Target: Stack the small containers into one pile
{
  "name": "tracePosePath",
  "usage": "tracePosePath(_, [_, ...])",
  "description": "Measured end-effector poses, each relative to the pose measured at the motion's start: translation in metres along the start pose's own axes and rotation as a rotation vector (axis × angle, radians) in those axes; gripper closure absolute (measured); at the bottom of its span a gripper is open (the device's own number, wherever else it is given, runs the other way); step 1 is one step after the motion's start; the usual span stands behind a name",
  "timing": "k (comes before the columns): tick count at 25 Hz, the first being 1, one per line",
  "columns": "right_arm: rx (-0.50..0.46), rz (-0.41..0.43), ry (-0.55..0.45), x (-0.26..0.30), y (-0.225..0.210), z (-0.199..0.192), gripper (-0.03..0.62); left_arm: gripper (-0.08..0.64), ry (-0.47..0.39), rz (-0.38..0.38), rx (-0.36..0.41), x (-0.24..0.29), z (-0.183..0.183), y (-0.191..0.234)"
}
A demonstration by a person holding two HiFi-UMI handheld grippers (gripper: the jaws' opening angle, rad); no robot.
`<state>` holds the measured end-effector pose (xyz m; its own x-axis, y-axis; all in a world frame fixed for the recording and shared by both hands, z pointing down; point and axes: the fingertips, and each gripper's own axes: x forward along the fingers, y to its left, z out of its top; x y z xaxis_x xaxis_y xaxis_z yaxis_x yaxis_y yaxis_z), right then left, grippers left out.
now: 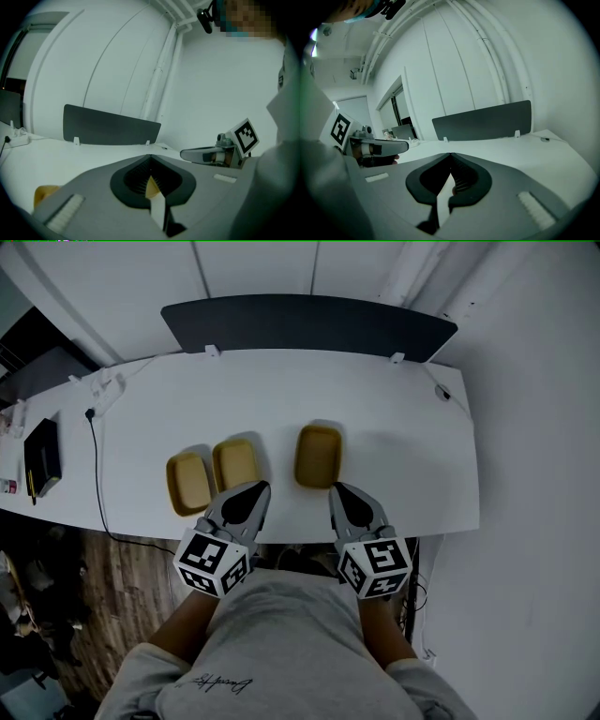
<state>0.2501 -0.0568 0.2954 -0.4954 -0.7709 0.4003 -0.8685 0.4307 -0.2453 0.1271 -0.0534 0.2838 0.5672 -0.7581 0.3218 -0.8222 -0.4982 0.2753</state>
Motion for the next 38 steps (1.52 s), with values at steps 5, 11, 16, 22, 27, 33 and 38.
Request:
tracePosePath(5, [0.001,-0.018,0.027,0.009,-0.009,-0.001,0.577,0.558,0.025,-0.005,-0.008,0.009,0.0,0.007])
tracePosePath(11, [0.023,-0.069,0.055,0.023,-0.023,-0.007,0.577,0.558,0.055,-0.021,0.0,0.026,0.0,0.023])
tracePosePath(16, [0.018,-0.119,0.09,0.032,-0.038,-0.019,0.577,0.558,0.092,-0.033,0.003,0.037,-0.01,0.037])
tracePosePath(22, [0.03,-0.17,0.144,0.038,-0.058,-0.042,0.577,0.558,0.113,-0.045,0.004,0.052,-0.022,0.041])
tracePosePath(27, [0.034,-0.19,0.183,0.045,-0.072,-0.059,0.577,0.558,0.13,-0.07,-0.002,0.066,-0.035,0.042])
tracePosePath(33, [0.041,-0.201,0.227,0.05,-0.085,-0.079,0.577,0.558,0.139,-0.077,0.001,0.076,-0.043,0.039])
tracePosePath(38, [0.045,-0.201,0.244,0.059,-0.094,-0.091,0.575,0.558,0.151,-0.076,0.001,0.083,-0.051,0.04])
